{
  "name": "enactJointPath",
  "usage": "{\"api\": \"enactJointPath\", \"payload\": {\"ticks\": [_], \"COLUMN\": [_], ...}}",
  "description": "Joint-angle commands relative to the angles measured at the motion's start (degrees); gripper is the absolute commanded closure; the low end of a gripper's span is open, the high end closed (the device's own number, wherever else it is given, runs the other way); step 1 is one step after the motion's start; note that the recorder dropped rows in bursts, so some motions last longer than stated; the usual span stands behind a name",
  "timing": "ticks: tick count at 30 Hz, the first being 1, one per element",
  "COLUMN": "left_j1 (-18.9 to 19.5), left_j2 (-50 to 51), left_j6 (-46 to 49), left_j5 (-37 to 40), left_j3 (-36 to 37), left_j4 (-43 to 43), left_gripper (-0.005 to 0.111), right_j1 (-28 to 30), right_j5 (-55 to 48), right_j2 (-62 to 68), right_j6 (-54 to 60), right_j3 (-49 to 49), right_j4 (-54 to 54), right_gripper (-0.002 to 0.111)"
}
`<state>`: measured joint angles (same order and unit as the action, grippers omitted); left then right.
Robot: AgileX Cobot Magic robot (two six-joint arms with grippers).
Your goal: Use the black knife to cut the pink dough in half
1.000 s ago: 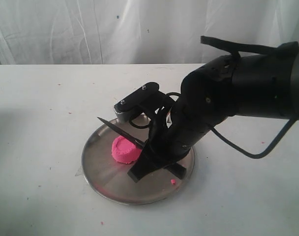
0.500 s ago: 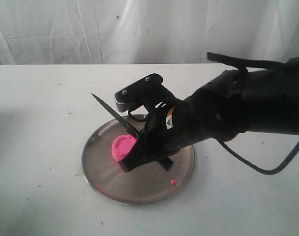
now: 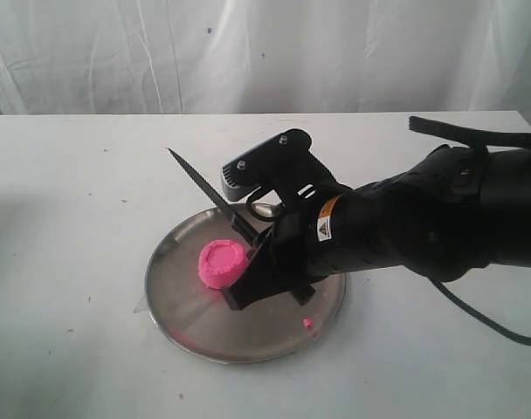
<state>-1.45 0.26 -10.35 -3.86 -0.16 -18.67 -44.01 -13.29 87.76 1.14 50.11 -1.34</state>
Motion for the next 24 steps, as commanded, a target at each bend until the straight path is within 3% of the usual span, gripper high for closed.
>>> {"api": "enactJointPath", "payload": {"ticks": [1,4,8,13,17,24], "left_j1": [0.13,0.13,0.03,0.03,0.03,-0.53], "left_j2": [-0.26,-0.26,-0.26,-0.26,-0.18,14.64], "left_j6": [-11.26,-20.12,-19.48,-6.03,11.88,21.35], "left_j5": [-0.40,1.71,10.12,25.56,36.36,61.84], "left_j3": [0.16,-1.05,-7.70,-18.31,-26.63,-39.82], "left_j4": [-1.93,-1.93,-1.68,-3.80,-10.50,-11.71], "left_gripper": [0.107,0.107,0.107,0.107,0.107,0.107], "right_j1": [-0.24,-0.24,-0.24,-0.24,-0.24,-0.24], "right_j5": [-0.64,-0.89,-0.45,-0.33,-0.33,-0.33], "right_j2": [-0.61,-0.61,-0.61,-0.61,-0.61,-0.61], "right_j6": [0.16,0.16,0.16,0.16,0.16,0.16], "right_j3": [-0.38,-0.38,-0.38,-0.38,-0.38,-0.38], "right_j4": [-0.17,-0.17,-0.17,-0.17,-0.17,-0.17], "right_gripper": [0.108,0.108,0.108,0.108,0.108,0.108]}}
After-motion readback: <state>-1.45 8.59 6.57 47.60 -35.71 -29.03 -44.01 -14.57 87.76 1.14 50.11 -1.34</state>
